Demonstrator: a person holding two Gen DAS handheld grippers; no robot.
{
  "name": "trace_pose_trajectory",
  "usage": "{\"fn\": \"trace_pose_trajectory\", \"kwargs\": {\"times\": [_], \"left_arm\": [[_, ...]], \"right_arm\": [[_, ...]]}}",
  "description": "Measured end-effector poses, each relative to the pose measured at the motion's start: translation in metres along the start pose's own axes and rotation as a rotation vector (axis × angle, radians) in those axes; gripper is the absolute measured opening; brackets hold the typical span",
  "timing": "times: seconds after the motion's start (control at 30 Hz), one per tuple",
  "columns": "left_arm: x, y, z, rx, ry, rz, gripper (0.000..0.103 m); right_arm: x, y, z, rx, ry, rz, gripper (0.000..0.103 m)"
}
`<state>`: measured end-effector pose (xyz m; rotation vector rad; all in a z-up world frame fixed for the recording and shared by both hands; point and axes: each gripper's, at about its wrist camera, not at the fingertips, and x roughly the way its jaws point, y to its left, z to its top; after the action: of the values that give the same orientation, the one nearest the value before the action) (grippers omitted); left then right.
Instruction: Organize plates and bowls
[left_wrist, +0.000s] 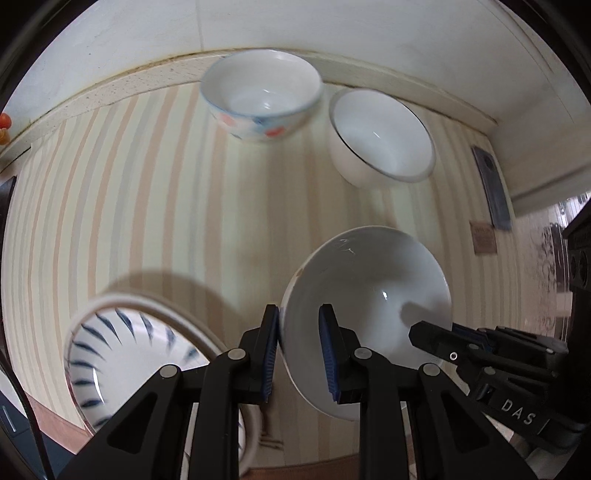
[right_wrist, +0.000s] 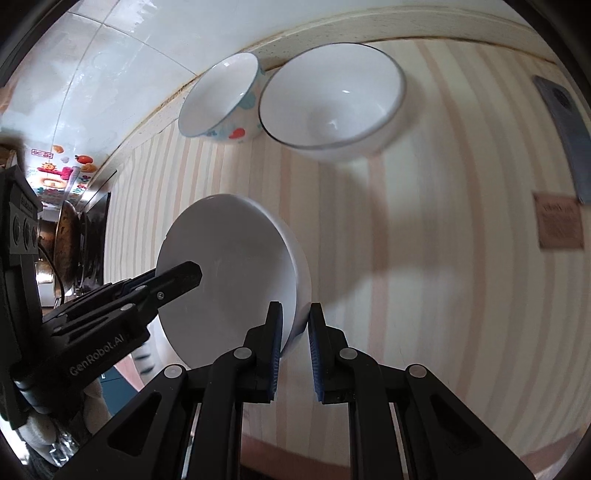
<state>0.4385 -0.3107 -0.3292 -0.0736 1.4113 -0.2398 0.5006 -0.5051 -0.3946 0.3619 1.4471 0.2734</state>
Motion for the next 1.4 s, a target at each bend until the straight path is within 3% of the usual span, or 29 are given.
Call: {"fn": "trace_pose_trajectory", "kwargs": {"times": [0.43, 0.97, 1.13, 1.3, 1.4], "left_arm": [[0.024, -0.021, -0.044, 0.033, 0.082, -0.027, 0.020], [0.034, -0.027, -0.053, 0.055, 0.126, -0.017, 0.020], [-0.034, -0.020, -0.028, 0.019, -0.022, -0.036, 0.022], [-0.049, -0.016, 0.028, -0.020, -0.105, -0.024, 0.030], [-0.033, -0.011, 0.065, -0.063, -0.090, -0.042, 0.030]], "right_arm": [[-0.006, -0.044, -0.064, 0.066, 0.038, -0.016, 0.016], [0.015, -0.051, -0.081, 0.087, 0.088, -0.025, 0.016], [-0.005, -0.053, -0.076, 0.093, 0.097, -0.006, 0.016], [-0.051, -0.058, -0.048, 0.108, 0.025, 0.023, 0.016], [-0.065, -0.057, -0.014, 0.111, -0.038, 0.057, 0.035]]}}
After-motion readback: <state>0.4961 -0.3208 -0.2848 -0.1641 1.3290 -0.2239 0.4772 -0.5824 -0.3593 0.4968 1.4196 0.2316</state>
